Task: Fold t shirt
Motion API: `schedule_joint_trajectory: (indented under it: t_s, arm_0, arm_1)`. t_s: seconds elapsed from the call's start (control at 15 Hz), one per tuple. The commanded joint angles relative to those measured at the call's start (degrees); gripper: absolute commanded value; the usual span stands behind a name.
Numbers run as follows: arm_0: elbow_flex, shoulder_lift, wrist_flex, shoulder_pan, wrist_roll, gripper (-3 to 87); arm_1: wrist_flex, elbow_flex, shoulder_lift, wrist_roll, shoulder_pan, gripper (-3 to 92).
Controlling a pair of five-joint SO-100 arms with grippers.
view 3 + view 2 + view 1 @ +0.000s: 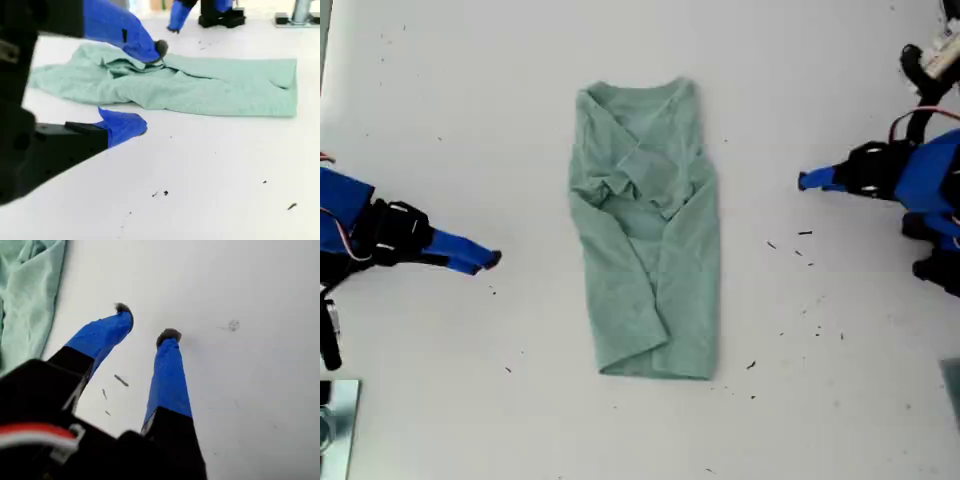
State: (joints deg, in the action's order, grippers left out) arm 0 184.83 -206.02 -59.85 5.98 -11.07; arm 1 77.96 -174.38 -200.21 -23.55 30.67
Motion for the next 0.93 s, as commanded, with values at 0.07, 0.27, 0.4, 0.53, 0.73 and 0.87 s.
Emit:
schedule_joint_trajectory:
  t_s: [0.07, 0.27, 0.4, 0.53, 0.73, 0.87]
  arm_0:
    - [-1.1, -0.6, 4.7, -6.1, 12.6, -0.2]
    - [-5.1, -0.5, 5.4, -7.8, 10.4, -0.3]
    - [-15.2, 13.7, 8.8, -6.2, 5.4, -0.3]
    - [-44.6, 52.7, 4.2, 1.9, -2.5, -0.3]
    - [-89.8, 89.0, -11.6, 9.0, -3.0, -0.2]
    - [-93.6, 93.1, -12.8, 9.1, 0.0, 8.7]
  arm_1:
    - [-0.5, -2.4, -0.6, 7.5, -6.2, 3.8]
    - [-3.3, 7.5, 0.1, 4.2, -13.0, 1.7]
    - [-2.1, 25.1, 22.7, 8.0, -20.2, -0.8]
    - [3.9, 51.1, 51.0, 11.0, -28.7, -1.2]
    - [18.3, 82.1, 73.6, 18.6, -38.4, -0.5]
    - [19.1, 90.4, 79.1, 20.2, -41.4, 34.3]
